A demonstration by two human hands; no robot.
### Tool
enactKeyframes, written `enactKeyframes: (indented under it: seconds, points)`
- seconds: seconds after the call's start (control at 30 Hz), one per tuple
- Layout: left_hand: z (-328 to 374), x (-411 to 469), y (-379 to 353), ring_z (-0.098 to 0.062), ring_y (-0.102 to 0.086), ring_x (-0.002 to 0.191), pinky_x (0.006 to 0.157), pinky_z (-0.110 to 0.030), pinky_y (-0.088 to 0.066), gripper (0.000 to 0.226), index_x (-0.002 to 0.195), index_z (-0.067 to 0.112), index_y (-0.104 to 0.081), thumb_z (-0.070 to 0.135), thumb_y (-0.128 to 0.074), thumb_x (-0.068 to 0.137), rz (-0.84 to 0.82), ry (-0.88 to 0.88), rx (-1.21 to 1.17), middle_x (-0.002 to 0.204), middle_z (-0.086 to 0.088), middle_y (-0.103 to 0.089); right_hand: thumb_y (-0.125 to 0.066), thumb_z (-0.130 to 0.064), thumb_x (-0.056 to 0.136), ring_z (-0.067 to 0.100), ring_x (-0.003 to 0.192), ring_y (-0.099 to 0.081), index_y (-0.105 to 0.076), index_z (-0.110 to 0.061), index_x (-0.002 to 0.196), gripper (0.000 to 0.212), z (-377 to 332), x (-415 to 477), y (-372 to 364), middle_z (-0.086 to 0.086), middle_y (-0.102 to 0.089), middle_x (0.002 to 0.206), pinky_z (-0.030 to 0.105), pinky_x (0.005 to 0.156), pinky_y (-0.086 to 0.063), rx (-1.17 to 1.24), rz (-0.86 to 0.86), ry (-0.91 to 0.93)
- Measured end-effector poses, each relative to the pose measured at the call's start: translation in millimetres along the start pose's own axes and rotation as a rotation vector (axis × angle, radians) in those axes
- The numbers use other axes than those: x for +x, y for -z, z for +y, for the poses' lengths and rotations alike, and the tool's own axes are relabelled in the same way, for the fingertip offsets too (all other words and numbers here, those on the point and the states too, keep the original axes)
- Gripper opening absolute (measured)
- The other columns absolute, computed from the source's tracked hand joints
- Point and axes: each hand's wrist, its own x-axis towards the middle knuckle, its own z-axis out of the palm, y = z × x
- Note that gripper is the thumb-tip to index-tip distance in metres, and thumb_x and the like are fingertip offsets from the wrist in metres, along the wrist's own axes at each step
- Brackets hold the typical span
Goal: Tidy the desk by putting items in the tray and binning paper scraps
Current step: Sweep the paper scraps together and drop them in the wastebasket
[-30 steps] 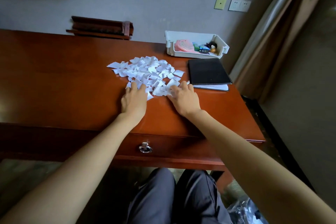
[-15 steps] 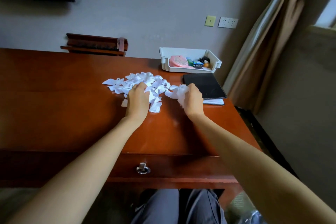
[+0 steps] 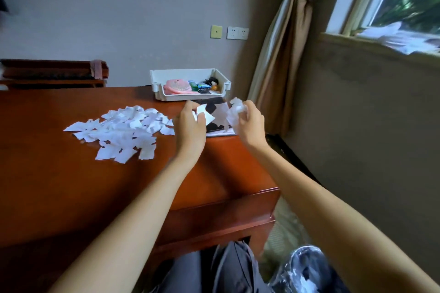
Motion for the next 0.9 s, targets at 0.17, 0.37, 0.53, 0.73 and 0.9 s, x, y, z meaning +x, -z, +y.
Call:
enactKeyframes:
  seconds: [0.17, 0.37, 0.53, 0.73, 0.9]
  points:
    - [35, -48, -57, -0.033, -0.056, 0.104, 0.075, -0.030, -0.040, 0.020, 0.106, 0.001, -0.061, 0.007, -0.047, 0.093, -0.096, -0.053, -0.075, 0.108, -0.018, -0.066, -0.048, 0.005, 0.085, 0.013, 0.059, -0.040, -0.045, -0.012, 0.074, 0.020, 49, -26, 67, 0.002, -0.052, 0.073, 0.009, 0.047, -0.035, 0.049, 0.162, -0.066]
    - [77, -129, -156, -0.032, -0.059, 0.075, 0.064, -0.033, -0.044, 0.015, 0.094, 0.001, -0.061, 0.006, -0.047, 0.091, -0.374, -0.090, -0.246, 0.078, -0.011, -0.060, -0.037, 0.006, 0.087, 0.008, 0.054, -0.030, -0.032, -0.020, 0.060, 0.038, 142, -75, 162, -0.007, -0.041, 0.061, 0.010, 0.042, -0.031, -0.016, 0.325, -0.263]
    - [75, -200, -232, -0.019, -0.044, 0.076, 0.058, -0.023, -0.029, 0.016, 0.093, -0.003, -0.059, 0.004, -0.045, 0.092, -0.577, -0.034, -0.199, 0.085, -0.009, -0.056, -0.036, 0.001, 0.092, 0.005, 0.058, -0.040, -0.041, -0.020, 0.068, 0.032, 224, -123, 203, -0.006, -0.048, 0.070, 0.008, 0.047, -0.037, -0.120, 0.367, -0.436]
    - [24, -261, -314, -0.031, -0.051, 0.098, 0.058, -0.020, -0.020, 0.021, 0.099, -0.001, -0.057, -0.002, -0.038, 0.090, -0.805, 0.137, 0.010, 0.103, -0.020, -0.059, -0.036, 0.001, 0.091, 0.014, 0.064, -0.038, -0.044, -0.008, 0.078, 0.017, 328, -174, 206, 0.002, -0.049, 0.077, 0.018, 0.051, -0.028, -0.186, 0.278, -0.668]
    - [-31, -288, -369, -0.034, -0.050, 0.110, 0.080, -0.033, -0.034, 0.027, 0.109, -0.002, -0.056, -0.004, -0.038, 0.089, -0.960, 0.232, 0.247, 0.116, -0.023, -0.059, -0.036, 0.001, 0.089, 0.021, 0.072, -0.040, -0.042, -0.006, 0.077, 0.015, 410, -196, 184, 0.011, -0.051, 0.080, 0.030, 0.061, -0.031, -0.233, 0.173, -0.847]
